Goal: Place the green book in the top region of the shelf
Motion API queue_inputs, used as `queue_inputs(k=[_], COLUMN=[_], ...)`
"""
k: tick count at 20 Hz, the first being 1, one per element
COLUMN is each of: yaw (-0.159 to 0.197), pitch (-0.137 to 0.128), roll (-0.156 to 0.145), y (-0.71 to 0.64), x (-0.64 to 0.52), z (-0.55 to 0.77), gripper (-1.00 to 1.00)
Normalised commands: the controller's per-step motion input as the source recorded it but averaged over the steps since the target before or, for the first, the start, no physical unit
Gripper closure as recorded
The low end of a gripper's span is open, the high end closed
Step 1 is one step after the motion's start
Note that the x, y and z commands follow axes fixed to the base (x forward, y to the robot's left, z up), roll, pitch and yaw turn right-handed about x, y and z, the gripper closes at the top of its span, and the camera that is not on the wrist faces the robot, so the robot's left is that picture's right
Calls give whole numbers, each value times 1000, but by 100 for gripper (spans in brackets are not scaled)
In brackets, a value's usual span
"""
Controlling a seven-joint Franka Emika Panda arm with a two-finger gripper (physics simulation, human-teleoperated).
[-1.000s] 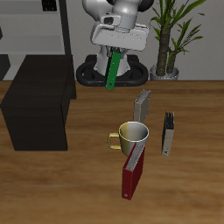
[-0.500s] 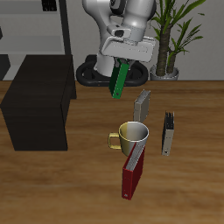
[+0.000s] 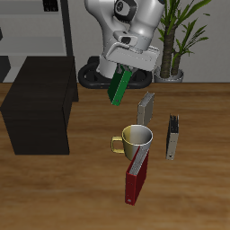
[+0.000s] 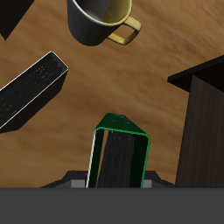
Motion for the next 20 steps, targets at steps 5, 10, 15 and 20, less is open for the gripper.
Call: queue_inputs(k=[5,10,15,20], yaw=[-31,-13,-19,-12], pitch=[-55,-44,-77,-18], roll=[-155,-108,-150,-142], y=[-14,-69,-250,-249], x=[-24,-1,27,44], z=[17,58,198,47], gripper=[100,100,100,100])
